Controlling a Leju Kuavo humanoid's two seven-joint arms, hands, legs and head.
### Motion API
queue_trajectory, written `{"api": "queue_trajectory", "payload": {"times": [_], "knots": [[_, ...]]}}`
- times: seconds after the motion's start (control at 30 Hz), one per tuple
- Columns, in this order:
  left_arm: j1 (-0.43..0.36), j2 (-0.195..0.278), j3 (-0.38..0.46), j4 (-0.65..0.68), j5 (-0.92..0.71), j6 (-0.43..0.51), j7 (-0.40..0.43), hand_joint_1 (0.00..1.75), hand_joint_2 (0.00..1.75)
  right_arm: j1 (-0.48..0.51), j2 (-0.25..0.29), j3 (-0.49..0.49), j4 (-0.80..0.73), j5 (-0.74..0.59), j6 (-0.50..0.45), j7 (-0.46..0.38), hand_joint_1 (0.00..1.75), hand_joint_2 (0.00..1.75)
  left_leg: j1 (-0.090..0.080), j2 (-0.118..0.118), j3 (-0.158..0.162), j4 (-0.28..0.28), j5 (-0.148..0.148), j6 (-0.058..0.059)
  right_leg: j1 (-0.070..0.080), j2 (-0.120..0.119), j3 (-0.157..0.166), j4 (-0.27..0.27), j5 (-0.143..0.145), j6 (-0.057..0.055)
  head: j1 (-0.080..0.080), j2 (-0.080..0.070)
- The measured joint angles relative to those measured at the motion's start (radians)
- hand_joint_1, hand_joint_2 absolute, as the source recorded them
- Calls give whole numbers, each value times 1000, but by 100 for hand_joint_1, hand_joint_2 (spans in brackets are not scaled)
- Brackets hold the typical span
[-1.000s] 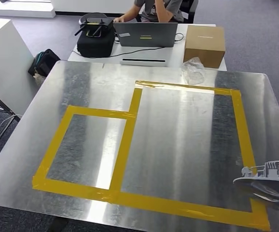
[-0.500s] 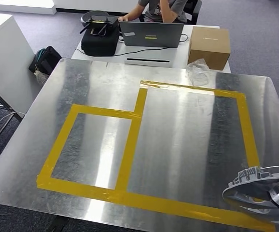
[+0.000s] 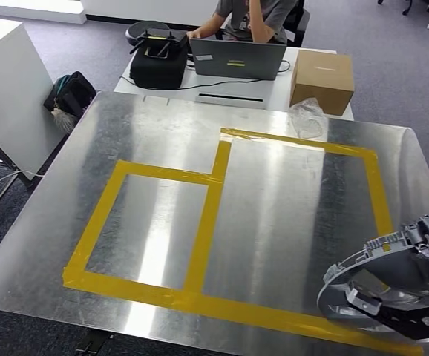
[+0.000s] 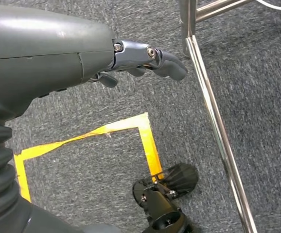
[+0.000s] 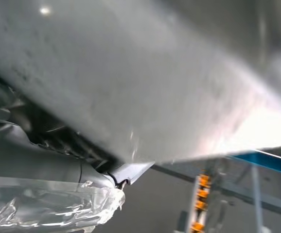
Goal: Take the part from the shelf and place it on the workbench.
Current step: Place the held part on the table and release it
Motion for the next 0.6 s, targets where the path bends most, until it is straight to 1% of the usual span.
{"api": "queue_trajectory", "payload": {"times": [0.07,0.13,0.23,0.3,0.4,0.6], "knots": [[-1,0,-8,2,0,1,0,0,175,-27,-7,40,6,2,-23,-34,175,175,-1,0,0,0,1,2,-1,0,1,-1,2,-1,0,0],[-1,0,-18,4,0,2,0,0,175,-38,-7,48,8,0,-68,-110,175,175,-3,0,-1,1,2,5,-3,0,1,-2,4,1,0,0],[-1,2,-29,9,4,4,-1,0,175,-30,20,6,9,-4,-122,-244,175,175,-6,-1,-1,1,2,7,-5,0,0,-2,4,3,0,0],[-1,2,-36,11,9,6,-2,0,175,-26,47,-17,7,-6,-135,-297,175,175,-7,-1,-1,1,1,7,-6,0,0,-2,5,5,0,0],[-2,3,-46,14,16,6,-3,0,175,-29,73,-22,1,-6,-141,-346,175,175,-8,0,-1,1,1,8,-7,1,-1,-2,7,7,0,0],[-4,3,-58,17,22,7,-4,0,175,-44,110,-17,-5,-6,-156,-402,175,175,-8,0,-2,1,1,8,-7,1,-1,-2,9,9,0,0]]}}
